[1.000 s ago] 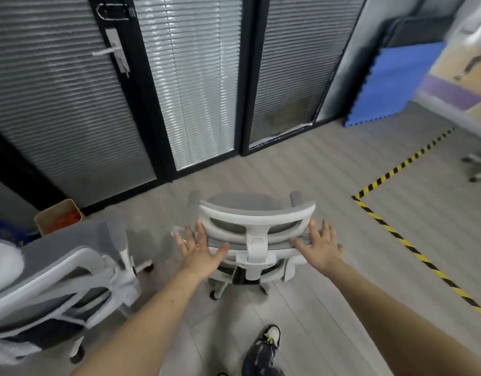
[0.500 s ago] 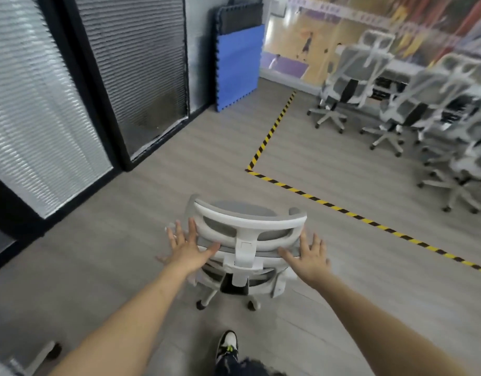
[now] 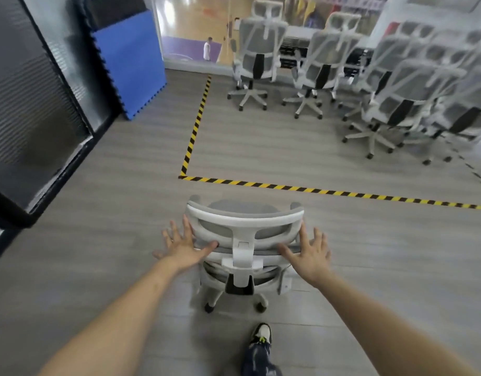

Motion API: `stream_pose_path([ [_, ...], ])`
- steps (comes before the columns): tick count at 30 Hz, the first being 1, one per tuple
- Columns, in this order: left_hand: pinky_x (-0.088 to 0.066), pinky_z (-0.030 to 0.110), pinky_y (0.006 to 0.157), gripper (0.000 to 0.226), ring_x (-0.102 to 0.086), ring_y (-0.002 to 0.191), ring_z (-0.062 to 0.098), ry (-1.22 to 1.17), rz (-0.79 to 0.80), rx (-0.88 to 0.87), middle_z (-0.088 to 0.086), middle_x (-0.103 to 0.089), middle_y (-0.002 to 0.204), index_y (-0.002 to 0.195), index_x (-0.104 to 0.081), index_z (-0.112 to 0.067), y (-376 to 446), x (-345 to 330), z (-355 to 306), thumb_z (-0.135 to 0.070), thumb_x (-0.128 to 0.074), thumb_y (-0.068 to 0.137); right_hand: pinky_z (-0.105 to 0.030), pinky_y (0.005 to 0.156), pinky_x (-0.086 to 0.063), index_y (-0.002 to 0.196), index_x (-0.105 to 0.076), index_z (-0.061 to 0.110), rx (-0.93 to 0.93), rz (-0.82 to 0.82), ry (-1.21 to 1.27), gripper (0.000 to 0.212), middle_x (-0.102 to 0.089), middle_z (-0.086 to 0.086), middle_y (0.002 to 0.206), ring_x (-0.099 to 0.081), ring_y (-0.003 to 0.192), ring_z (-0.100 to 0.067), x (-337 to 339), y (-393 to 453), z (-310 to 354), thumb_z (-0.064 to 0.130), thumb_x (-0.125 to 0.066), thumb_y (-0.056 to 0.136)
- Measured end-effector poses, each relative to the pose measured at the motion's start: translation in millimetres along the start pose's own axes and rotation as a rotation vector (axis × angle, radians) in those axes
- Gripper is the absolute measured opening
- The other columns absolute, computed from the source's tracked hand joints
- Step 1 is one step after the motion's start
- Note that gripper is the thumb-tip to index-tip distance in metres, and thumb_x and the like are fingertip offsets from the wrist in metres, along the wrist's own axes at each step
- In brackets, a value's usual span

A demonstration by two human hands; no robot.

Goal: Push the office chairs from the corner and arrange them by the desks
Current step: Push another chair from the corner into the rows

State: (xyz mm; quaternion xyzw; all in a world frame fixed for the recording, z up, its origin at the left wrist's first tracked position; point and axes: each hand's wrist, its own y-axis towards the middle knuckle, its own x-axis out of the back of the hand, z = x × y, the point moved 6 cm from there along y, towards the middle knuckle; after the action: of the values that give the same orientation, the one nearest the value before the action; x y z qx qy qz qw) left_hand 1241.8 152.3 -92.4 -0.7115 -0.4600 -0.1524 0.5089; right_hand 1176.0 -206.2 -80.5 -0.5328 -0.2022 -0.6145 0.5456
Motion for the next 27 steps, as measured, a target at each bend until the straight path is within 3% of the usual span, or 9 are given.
stream_pose_path([
  [2,0.000,0.076,0.118,0.144,0.037,0.149,0.035,0.007,0.003,-0.009,0.002,0.040,0.164,0.136,0.048,-0.044,27.0,3.3,-34.1,-0.115,-0.028,0.037,-0.062,0.124,-0.007,0.156,0.022,0.050,-0.005,-0.006,0.013,0.116,0.014,-0.008,0.172,0.017,0.158,-0.031,14.9,34.5,-10.8,0.109,-0.019,0.064],
  [5,-0.001,0.079,0.114,0.141,0.033,0.151,0.035,0.029,0.015,-0.022,0.001,0.039,0.164,0.148,0.041,-0.041,63.6,7.0,-88.9,-0.109,-0.039,0.053,-0.060,0.124,-0.005,0.155,0.022,0.051,-0.018,0.004,0.025,0.117,0.015,-0.008,0.171,0.017,0.157,-0.031,41.8,88.5,-29.0,0.109,-0.018,0.063],
  [9,-0.001,0.077,0.117,0.141,0.033,0.152,0.033,0.022,0.010,-0.031,0.001,0.037,0.165,0.141,0.044,-0.044,121.5,13.7,-153.0,-0.112,-0.033,0.044,-0.059,0.124,-0.007,0.154,0.022,0.053,-0.034,0.008,0.043,0.117,0.016,-0.006,0.171,0.018,0.157,-0.030,77.4,164.7,-49.2,0.109,-0.020,0.061],
  [15,0.003,0.078,0.115,0.130,0.035,0.151,0.034,0.026,0.006,-0.035,0.003,0.035,0.166,0.142,0.045,-0.045,208.5,27.2,-236.5,-0.104,-0.040,0.063,-0.059,0.125,-0.005,0.156,0.020,0.051,-0.046,0.017,0.046,0.119,0.015,-0.009,0.172,0.020,0.157,-0.031,126.3,267.7,-65.3,0.110,-0.021,0.061],
  [18,0.005,0.076,0.116,0.132,0.038,0.149,0.034,0.010,0.014,-0.044,0.005,0.034,0.166,0.137,0.048,-0.048,251.3,34.3,-275.0,-0.106,-0.040,0.058,-0.061,0.125,-0.005,0.156,0.022,0.052,-0.048,0.025,0.046,0.118,0.018,-0.009,0.171,0.021,0.157,-0.031,148.5,320.7,-72.5,0.109,-0.023,0.063],
  [21,0.005,0.074,0.118,0.128,0.040,0.148,0.033,-0.010,0.027,-0.066,0.005,0.035,0.166,0.134,0.048,-0.050,294.7,44.9,-315.5,-0.101,-0.047,0.065,-0.062,0.125,-0.006,0.156,0.021,0.052,-0.050,0.018,0.064,0.117,0.018,-0.008,0.171,0.021,0.157,-0.031,171.2,372.9,-78.5,0.107,-0.027,0.065],
  [25,0.003,0.073,0.119,0.127,0.042,0.146,0.034,-0.031,0.033,-0.091,0.006,0.037,0.165,0.126,0.050,-0.055,354.3,64.4,-373.5,-0.107,-0.041,0.054,-0.063,0.124,-0.007,0.157,0.020,0.051,-0.060,0.011,0.066,0.115,0.016,-0.008,0.171,0.021,0.157,-0.030,204.3,446.0,-80.7,0.105,-0.030,0.068],
  [27,0.006,0.076,0.117,0.130,0.040,0.147,0.035,0.010,0.037,-0.100,0.007,0.038,0.164,0.133,0.050,-0.052,380.0,71.7,-404.4,-0.108,-0.039,0.055,-0.062,0.124,-0.007,0.158,0.018,0.050,-0.080,0.008,0.073,0.117,0.016,-0.008,0.172,0.021,0.157,-0.029,219.8,479.1,-84.2,0.105,-0.030,0.067],
])
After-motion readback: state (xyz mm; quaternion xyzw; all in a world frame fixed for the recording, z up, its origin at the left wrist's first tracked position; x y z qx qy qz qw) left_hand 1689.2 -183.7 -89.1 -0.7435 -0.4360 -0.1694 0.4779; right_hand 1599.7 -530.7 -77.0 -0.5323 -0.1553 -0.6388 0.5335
